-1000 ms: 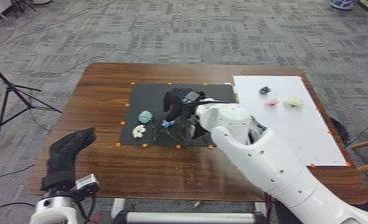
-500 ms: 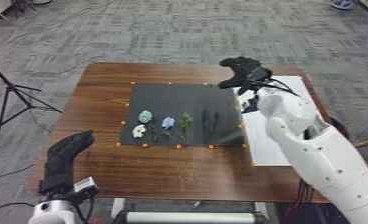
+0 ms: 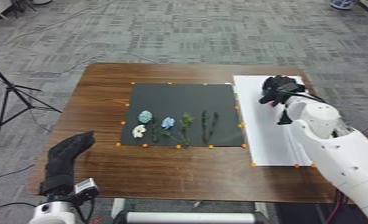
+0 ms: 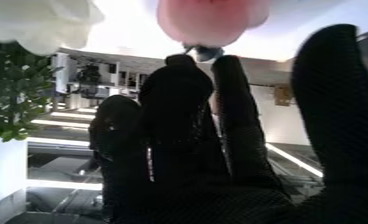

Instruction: Arrange flowers

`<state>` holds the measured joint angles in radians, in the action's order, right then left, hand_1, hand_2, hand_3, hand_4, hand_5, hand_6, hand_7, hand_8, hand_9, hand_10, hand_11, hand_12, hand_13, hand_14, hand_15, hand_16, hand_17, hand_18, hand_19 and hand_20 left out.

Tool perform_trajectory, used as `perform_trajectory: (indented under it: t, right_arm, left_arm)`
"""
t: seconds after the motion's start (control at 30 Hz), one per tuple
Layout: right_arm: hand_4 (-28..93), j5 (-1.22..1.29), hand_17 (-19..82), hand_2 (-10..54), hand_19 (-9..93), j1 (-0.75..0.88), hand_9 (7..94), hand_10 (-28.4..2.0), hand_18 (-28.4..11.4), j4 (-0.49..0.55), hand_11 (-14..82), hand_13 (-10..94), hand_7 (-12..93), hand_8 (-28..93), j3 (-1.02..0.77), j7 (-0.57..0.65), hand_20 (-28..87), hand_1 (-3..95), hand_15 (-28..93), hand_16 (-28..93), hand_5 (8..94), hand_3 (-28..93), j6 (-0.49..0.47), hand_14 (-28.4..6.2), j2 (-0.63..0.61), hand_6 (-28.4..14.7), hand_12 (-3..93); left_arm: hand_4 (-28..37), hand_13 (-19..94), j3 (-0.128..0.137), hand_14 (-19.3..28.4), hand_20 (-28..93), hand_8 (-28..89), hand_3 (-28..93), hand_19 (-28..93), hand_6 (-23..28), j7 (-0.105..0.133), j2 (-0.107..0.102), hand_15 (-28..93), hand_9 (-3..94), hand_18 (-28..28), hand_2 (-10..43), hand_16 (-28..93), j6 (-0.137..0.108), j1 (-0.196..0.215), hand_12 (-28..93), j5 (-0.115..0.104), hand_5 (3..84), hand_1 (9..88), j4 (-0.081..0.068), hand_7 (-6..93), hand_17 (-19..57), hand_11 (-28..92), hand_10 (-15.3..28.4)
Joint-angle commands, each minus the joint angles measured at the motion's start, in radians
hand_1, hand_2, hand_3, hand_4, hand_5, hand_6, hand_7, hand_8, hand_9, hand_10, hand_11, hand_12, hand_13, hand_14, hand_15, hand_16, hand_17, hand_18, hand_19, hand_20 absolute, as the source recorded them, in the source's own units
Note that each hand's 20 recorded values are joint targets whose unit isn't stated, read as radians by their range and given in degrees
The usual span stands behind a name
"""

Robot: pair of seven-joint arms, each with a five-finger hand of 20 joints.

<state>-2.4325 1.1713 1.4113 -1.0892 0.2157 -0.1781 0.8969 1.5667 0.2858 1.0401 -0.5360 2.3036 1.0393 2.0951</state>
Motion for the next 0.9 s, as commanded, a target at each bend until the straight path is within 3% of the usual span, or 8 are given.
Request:
perform_trajectory:
  t: [0.03, 0.33, 0.43, 0.53, 0.57, 0.63, 0.7, 0.9]
  right_arm:
    - [-21, 0.017, 51, -9.5, 93, 0.09, 57.0, -14.2, -16.8, 0.063, 11.7, 77, 19, -7, -0.035, 0.016, 52, 41.4, 65, 33, 52.0, 68, -0.027, -6.7, -0.064, -1.4, 21.2]
    - [-21, 0.024, 52, -9.5, 93, 0.094, 56.5, -14.3, -17.0, 0.081, 11.7, 77, 18, -7, -0.039, 0.006, 53, 40.3, 65, 33, 50.8, 68, -0.021, -6.9, -0.078, -1.6, 21.0]
    - [-21, 0.025, 52, -9.5, 93, 0.1, 56.8, -14.3, -17.0, 0.078, 11.8, 77, 18, -7, -0.016, 0.008, 53, 41.7, 65, 33, 51.0, 67, 0.026, -6.7, -0.088, -1.3, 21.0]
    - [-21, 0.04, 53, -9.5, 93, 0.102, 62.0, -12.9, -16.1, 0.049, 13.8, 79, 21, -8, 0.006, 0.006, 53, 46.9, 65, 33, 56.2, 67, 0.113, -5.5, -0.085, -0.1, 20.6]
    - [-21, 0.046, 54, -9.5, 93, 0.099, 65.3, -12.4, -15.8, 0.033, 15.2, 80, 21, -3, 0.013, -0.004, 53, 49.4, 64, 33, 58.4, 66, 0.149, -5.2, -0.08, -0.1, 20.4]
    - [-19, 0.061, 57, -9.5, 93, 0.105, 78.5, -9.1, -15.1, 0.026, 6.8, 83, 22, 7, 0.025, -0.016, 54, 58.3, 63, 33, 68.3, 57, 0.215, -4.3, -0.085, -0.4, 31.8]
    - [-19, 0.081, 58, -9.5, 93, 0.1, 84.8, -8.8, -14.6, 0.037, 5.8, 85, 22, 8, 0.038, -0.026, 54, 61.9, 62, 33, 74.5, 57, 0.27, -3.5, -0.096, -0.4, 34.5]
    - [-19, 0.182, 61, -9.5, 93, 0.042, 87.9, -9.6, -14.0, 0.148, 6.4, 87, 22, 8, 0.076, -0.023, 54, 63.0, 61, 34, 77.5, 57, 0.337, -2.7, -0.091, -0.9, 35.2]
  left_arm:
    - [-24.5, 40, 0.008, 16.6, 17, -10, 68, 15, -0.3, 0.001, 0.012, 23, 51.4, 13.2, 1.2, 1, -0.005, 0.017, 14, -0.002, 53.4, 30.7, 0.016, 21.0, 3.6, 25, 13.6]
    - [-24.5, 40, 0.01, 16.6, 17, -10, 68, 15, -0.5, 0.002, 0.015, 23, 51.4, 13.2, 1.1, 1, 0.005, 0.021, 14, 0.003, 53.3, 30.7, 0.016, 21.1, 3.6, 25, 13.7]
    - [-24.5, 40, 0.009, 16.7, 17, -10, 68, 15, -0.5, 0.003, 0.013, 23, 51.4, 13.2, 1.2, 1, 0.01, 0.022, 14, 0.0, 53.3, 30.8, 0.016, 21.2, 3.6, 25, 13.7]
    - [-24.6, 40, 0.006, 16.7, 17, -10, 68, 15, -0.5, -0.001, 0.015, 23, 51.4, 13.2, 1.2, 1, 0.009, 0.018, 14, -0.002, 53.3, 30.8, 0.013, 21.1, 3.6, 25, 13.7]
    - [-24.6, 40, 0.006, 16.7, 17, -10, 68, 15, -0.5, 0.0, 0.016, 23, 51.4, 13.2, 1.2, 1, 0.006, 0.019, 14, -0.004, 53.3, 30.7, 0.014, 21.1, 3.6, 25, 13.7]
    - [-24.7, 40, 0.005, 16.7, 17, -10, 68, 15, -0.4, -0.005, 0.015, 23, 51.4, 13.2, 1.3, 1, 0.01, 0.014, 14, -0.001, 53.3, 30.8, 0.012, 21.1, 3.6, 25, 13.7]
    - [-24.8, 40, 0.005, 16.7, 17, -10, 68, 15, -0.3, -0.005, 0.012, 23, 51.4, 13.1, 1.4, 1, 0.008, 0.01, 14, 0.0, 53.3, 30.7, 0.011, 21.1, 3.6, 25, 13.8]
    - [-24.9, 40, 0.011, 16.8, 17, -10, 68, 15, -0.2, -0.009, 0.006, 23, 51.4, 13.1, 1.5, 1, 0.006, 0.011, 14, 0.0, 53.3, 30.6, 0.012, 20.9, 3.6, 25, 13.7]
